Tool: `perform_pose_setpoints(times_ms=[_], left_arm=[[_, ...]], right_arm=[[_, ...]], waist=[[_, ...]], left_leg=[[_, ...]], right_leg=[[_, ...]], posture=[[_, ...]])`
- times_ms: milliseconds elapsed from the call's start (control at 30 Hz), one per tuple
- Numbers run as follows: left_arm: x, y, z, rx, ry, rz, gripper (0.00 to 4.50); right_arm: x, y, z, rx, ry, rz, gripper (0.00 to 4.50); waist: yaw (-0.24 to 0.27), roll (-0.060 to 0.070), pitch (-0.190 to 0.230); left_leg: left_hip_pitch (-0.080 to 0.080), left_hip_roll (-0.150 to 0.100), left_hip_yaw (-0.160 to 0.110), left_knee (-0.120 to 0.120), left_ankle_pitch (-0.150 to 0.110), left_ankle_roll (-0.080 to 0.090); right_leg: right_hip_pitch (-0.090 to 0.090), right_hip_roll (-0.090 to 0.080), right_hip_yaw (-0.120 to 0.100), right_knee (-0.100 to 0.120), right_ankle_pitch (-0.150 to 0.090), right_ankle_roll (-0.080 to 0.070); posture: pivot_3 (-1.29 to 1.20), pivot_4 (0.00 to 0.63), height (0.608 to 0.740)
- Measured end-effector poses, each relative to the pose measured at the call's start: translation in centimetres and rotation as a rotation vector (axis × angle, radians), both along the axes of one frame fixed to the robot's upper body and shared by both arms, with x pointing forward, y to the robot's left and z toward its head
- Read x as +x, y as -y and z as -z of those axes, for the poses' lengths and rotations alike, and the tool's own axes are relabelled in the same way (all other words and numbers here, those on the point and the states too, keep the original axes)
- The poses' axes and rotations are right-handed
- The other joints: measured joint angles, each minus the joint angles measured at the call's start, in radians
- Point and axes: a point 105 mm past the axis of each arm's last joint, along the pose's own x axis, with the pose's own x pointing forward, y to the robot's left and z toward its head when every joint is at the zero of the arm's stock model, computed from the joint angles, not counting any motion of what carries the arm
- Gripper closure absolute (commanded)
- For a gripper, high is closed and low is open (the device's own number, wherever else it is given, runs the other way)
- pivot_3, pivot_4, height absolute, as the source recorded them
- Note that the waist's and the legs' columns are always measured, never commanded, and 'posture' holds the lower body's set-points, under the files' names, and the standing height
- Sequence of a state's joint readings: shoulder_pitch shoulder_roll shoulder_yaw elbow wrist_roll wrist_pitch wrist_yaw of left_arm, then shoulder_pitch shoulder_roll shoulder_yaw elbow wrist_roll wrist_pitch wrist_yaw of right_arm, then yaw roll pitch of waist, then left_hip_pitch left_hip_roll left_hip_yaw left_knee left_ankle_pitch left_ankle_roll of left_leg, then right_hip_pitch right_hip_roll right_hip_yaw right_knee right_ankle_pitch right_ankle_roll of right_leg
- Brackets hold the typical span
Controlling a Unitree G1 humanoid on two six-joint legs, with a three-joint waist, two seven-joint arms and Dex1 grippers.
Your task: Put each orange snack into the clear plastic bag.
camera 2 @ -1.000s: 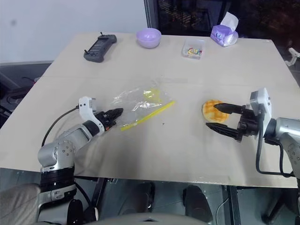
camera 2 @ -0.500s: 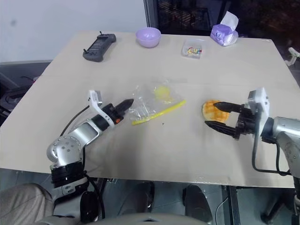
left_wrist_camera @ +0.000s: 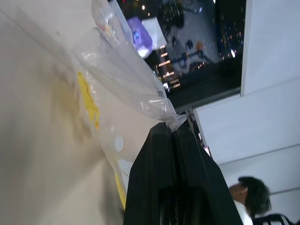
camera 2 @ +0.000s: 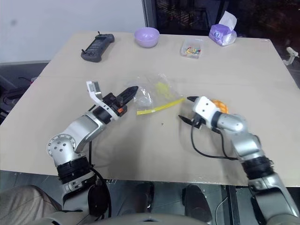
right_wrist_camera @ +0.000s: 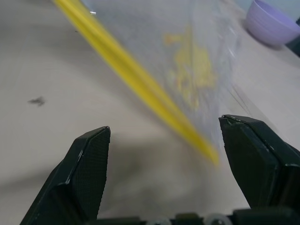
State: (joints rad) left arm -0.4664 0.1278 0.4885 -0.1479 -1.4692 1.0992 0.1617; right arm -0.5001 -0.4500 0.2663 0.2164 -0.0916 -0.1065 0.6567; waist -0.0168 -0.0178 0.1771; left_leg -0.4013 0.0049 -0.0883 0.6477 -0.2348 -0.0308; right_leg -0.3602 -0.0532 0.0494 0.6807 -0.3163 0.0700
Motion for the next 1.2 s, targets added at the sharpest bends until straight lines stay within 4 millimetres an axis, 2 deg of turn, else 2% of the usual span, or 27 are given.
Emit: perform_pose_setpoints(times_ms=[67, 167, 267, 300, 367, 400, 467, 533, 700, 800, 967, 1200], left_arm=[[0.0, -0.2, 0.0, 0.001, -0.007, -0.007, 4.41], [-0.1, -0.1, -0.1, -0.003, -0.007, 0.000, 4.41], [-0.1, -0.2, 0.1, 0.007, -0.013, -0.004, 4.50], [-0.1, -0.2, -0.1, 0.007, -0.009, -0.001, 4.50], [0.0, -0.3, -0.1, 0.008, -0.007, -0.009, 4.50], [0.0, -0.4, 0.0, 0.010, -0.011, -0.014, 4.50], [-0.1, -0.7, 0.3, 0.014, -0.020, -0.025, 4.50], [-0.1, -0.9, 0.4, 0.019, -0.021, -0.033, 4.50], [-0.1, -0.9, 0.6, 0.030, -0.020, -0.022, 4.50], [0.2, -1.5, 1.2, 0.059, -0.034, -0.031, 4.50], [0.7, -2.2, 1.9, 0.110, -0.061, -0.040, 4.50], [0.8, -1.7, 1.7, 0.119, -0.047, -0.026, 4.50]], right_arm=[[1.4, -1.2, 0.1, 0.006, 0.031, 0.003, 0.44], [1.9, -1.7, -0.1, 0.004, 0.053, -0.001, 0.44], [2.6, -2.1, -0.1, 0.008, 0.076, 0.016, 1.09], [3.3, -1.9, -0.3, 0.000, 0.107, 0.039, 1.40], [3.5, -1.6, -0.5, -0.001, 0.123, 0.042, 2.36], [3.5, -1.3, -0.4, -0.004, 0.124, 0.043, 2.68], [3.6, -0.8, -0.2, -0.014, 0.122, 0.049, 3.79], [3.7, -0.3, -0.4, -0.015, 0.133, 0.056, 4.48], [3.7, -0.2, -0.7, -0.007, 0.140, 0.059, 4.48], [3.7, -0.5, -0.7, 0.004, 0.141, 0.058, 4.48], [3.2, -1.3, -1.8, 0.045, 0.180, 0.052, 4.48], [2.5, 0.3, -1.2, 0.015, 0.151, 0.059, 4.48]], waist=[[-0.002, 0.000, 0.000], [-0.001, 0.000, 0.000], [-0.001, 0.000, 0.000], [0.000, 0.000, 0.000], [-0.002, 0.000, 0.000], [-0.002, 0.000, 0.000], [-0.003, 0.000, 0.000], [-0.003, 0.000, 0.000], [-0.005, 0.000, 0.000], [-0.009, 0.000, 0.000], [-0.016, 0.000, 0.000], [-0.019, 0.000, 0.000]], left_leg=[[0.000, 0.000, 0.001, 0.000, 0.000, 0.000], [0.000, 0.000, 0.000, 0.000, 0.000, 0.000], [0.000, 0.000, 0.000, 0.000, 0.000, 0.000], [0.000, 0.000, 0.000, 0.000, 0.000, 0.000], [0.000, 0.000, 0.000, 0.000, 0.000, 0.000], [0.000, 0.000, 0.001, 0.000, 0.000, 0.000], [0.000, 0.000, 0.001, 0.000, 0.000, 0.000], [0.000, 0.000, 0.001, 0.000, 0.000, 0.000], [0.000, 0.000, 0.001, 0.000, 0.000, 0.000], [0.000, 0.000, 0.001, -0.001, 0.000, 0.000], [-0.001, 0.000, 0.000, -0.001, 0.000, 0.000], [0.000, 0.000, 0.000, -0.001, 0.000, 0.000]], right_leg=[[0.000, 0.000, 0.001, 0.000, 0.000, 0.000], [0.000, 0.000, 0.000, 0.000, 0.000, 0.000], [0.000, 0.000, 0.000, 0.000, 0.000, 0.000], [0.000, 0.000, 0.000, 0.000, 0.000, 0.000], [0.000, 0.000, 0.000, 0.000, 0.000, 0.000], [0.000, 0.000, 0.001, 0.000, 0.000, 0.000], [0.000, 0.000, 0.001, 0.000, 0.000, 0.000], [-0.001, 0.000, 0.001, 0.000, 0.000, 0.000], [-0.001, 0.000, 0.001, 0.000, 0.000, 0.000], [-0.001, 0.000, 0.001, 0.000, 0.000, 0.000], [-0.001, 0.000, 0.000, -0.001, 0.000, 0.000], [-0.001, 0.000, 0.000, 0.000, 0.000, 0.000]], posture=[[0.00, 0.150, 0.740], [0.00, 0.150, 0.740], [0.00, 0.150, 0.740], [0.00, 0.150, 0.740], [0.00, 0.150, 0.740], [0.00, 0.150, 0.740], [0.00, 0.150, 0.740], [0.00, 0.150, 0.740], [0.00, 0.150, 0.740], [0.00, 0.150, 0.740], [0.00, 0.150, 0.740], [0.00, 0.150, 0.740]])
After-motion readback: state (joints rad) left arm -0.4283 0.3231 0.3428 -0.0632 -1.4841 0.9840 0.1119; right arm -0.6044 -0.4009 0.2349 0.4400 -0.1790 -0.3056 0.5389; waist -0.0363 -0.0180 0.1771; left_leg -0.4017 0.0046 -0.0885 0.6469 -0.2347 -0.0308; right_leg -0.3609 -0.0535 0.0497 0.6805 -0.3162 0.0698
